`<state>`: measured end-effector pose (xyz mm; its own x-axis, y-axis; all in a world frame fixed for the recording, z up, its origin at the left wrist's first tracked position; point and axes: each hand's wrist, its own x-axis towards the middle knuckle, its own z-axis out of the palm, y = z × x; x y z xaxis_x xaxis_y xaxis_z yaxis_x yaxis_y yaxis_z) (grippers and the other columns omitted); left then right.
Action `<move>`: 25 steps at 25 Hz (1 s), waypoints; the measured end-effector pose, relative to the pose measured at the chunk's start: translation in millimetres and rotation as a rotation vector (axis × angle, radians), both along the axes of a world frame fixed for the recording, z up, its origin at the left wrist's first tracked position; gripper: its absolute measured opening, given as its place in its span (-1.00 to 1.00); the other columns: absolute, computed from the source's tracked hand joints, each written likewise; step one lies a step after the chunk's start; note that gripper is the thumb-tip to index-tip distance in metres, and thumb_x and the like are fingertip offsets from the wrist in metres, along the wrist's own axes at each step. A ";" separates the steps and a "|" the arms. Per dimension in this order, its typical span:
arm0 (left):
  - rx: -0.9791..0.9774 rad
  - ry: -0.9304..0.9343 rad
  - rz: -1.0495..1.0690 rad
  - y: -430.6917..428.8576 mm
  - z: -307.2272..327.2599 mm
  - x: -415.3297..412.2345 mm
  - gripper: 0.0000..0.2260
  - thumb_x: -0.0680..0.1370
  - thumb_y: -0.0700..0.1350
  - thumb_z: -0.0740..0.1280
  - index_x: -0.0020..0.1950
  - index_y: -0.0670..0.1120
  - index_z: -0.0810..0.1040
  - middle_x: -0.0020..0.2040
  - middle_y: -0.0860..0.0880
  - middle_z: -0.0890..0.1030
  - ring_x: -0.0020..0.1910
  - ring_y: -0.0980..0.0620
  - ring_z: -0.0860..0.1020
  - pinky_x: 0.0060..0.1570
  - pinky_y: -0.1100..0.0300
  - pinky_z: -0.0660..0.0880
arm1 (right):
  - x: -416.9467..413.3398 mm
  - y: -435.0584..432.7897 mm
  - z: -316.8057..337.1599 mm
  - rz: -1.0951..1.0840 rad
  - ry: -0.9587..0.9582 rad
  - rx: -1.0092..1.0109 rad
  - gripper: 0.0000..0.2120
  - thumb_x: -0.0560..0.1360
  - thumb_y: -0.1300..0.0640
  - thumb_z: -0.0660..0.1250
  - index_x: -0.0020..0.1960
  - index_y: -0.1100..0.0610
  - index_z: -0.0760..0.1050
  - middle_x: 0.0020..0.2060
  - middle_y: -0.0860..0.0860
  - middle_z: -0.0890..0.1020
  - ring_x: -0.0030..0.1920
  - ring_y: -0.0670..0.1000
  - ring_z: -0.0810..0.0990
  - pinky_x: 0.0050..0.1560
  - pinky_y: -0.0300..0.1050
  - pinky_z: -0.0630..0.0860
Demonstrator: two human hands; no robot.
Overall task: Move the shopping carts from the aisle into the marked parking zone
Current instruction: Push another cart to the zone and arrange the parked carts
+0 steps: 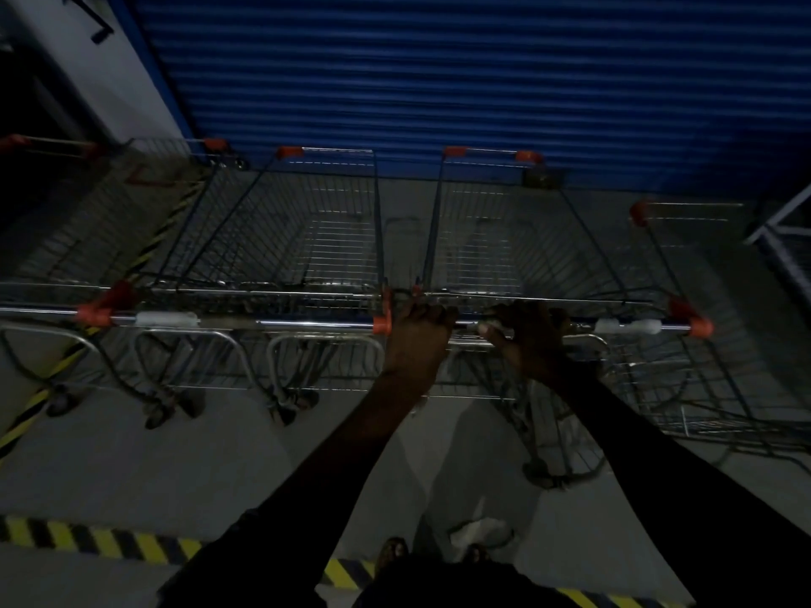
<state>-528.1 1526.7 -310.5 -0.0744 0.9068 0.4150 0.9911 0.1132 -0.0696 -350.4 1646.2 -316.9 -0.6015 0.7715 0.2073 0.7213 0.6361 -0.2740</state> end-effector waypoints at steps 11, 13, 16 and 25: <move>-0.152 -0.380 -0.049 -68.8 12.0 -83.8 -0.27 0.46 0.19 0.49 0.58 0.07 0.34 0.55 -0.08 0.35 0.39 -0.16 0.48 0.28 -0.05 0.46 | -14.7 -12.3 -3.6 0.061 0.050 0.076 -0.53 0.50 -0.41 0.10 0.07 -0.17 0.62 -0.05 -0.10 0.66 0.16 0.14 0.55 0.32 0.27 0.29; -0.135 -0.451 -0.077 -63.5 16.0 -84.1 -0.35 0.47 0.05 0.54 0.52 0.04 0.42 0.52 -0.07 0.40 0.37 -0.12 0.50 0.30 0.07 0.44 | -14.8 -14.1 -2.6 0.046 0.059 0.086 -0.56 0.50 -0.40 0.11 0.06 -0.18 0.62 -0.06 -0.11 0.66 0.17 0.13 0.55 0.32 0.24 0.26; -0.174 -0.509 -0.114 -62.2 13.2 -91.0 -0.39 0.50 -0.01 0.52 0.53 0.03 0.42 0.53 -0.07 0.40 0.42 -0.10 0.46 0.38 0.05 0.44 | -15.2 -15.9 0.5 0.038 0.031 0.101 -0.60 0.52 -0.38 0.14 0.07 -0.20 0.62 -0.05 -0.11 0.65 0.17 0.12 0.54 0.31 0.21 0.24; -0.223 -0.461 -0.083 -65.8 24.5 -85.5 -0.39 0.54 0.23 0.30 0.56 0.10 0.32 0.33 -0.23 0.58 0.20 -0.26 0.60 0.17 -0.09 0.57 | -15.8 -9.8 3.7 0.068 0.028 0.044 -0.45 0.47 -0.50 0.04 0.13 -0.24 0.62 0.01 -0.13 0.68 0.20 0.11 0.55 0.31 0.23 0.32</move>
